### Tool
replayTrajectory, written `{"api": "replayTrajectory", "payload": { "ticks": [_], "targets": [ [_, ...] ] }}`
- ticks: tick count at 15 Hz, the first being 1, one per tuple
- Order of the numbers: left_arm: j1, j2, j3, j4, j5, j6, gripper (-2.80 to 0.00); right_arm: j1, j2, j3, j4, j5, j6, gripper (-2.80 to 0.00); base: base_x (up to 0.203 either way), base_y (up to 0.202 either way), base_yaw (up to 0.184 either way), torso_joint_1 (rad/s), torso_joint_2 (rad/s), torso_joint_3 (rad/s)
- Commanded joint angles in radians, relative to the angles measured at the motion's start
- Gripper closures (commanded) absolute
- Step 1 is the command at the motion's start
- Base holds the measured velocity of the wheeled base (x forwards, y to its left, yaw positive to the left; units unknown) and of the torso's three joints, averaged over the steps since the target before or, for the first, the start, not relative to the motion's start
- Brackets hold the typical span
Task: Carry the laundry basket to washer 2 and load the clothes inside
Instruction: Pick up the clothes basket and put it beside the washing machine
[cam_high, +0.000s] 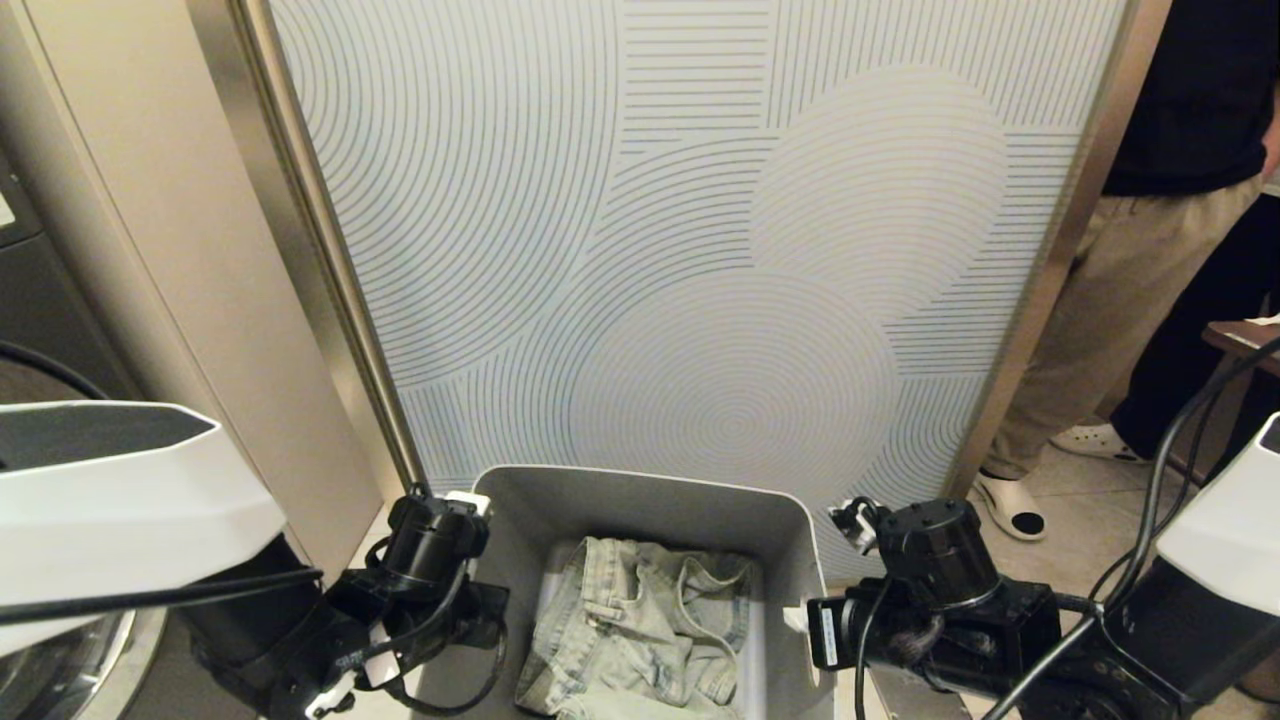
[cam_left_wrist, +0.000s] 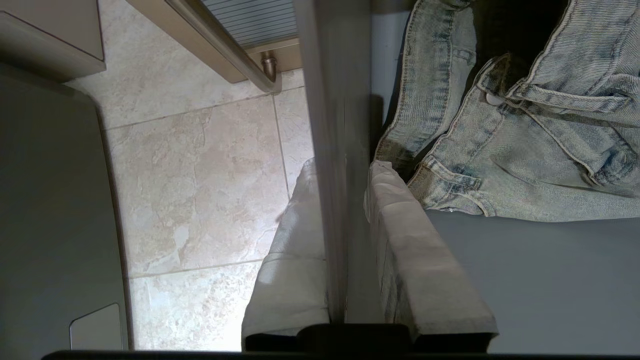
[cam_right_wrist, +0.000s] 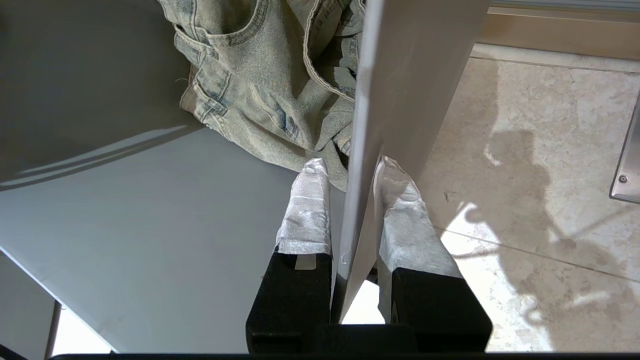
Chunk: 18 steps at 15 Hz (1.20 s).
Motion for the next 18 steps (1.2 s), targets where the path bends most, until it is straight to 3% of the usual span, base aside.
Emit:
{"api": "replayTrajectory", "payload": {
  "ticks": [1,18],
  "targets": [
    [-0.001,0.002,-0.002,-0.004,0.001,0.000,0.00,0.001,-0.005,0.004,-0.005,0.001,-0.002,0.00,0.000,0.000,0.000,0.000,0.00,0.000],
    [-0.001,0.004,-0.001,-0.005,0.001,0.005,0.00,0.005,-0.002,0.024,-0.011,0.001,-0.054,0.00,0.000,0.000,0.000,0.000,0.00,0.000]
  ]
}}
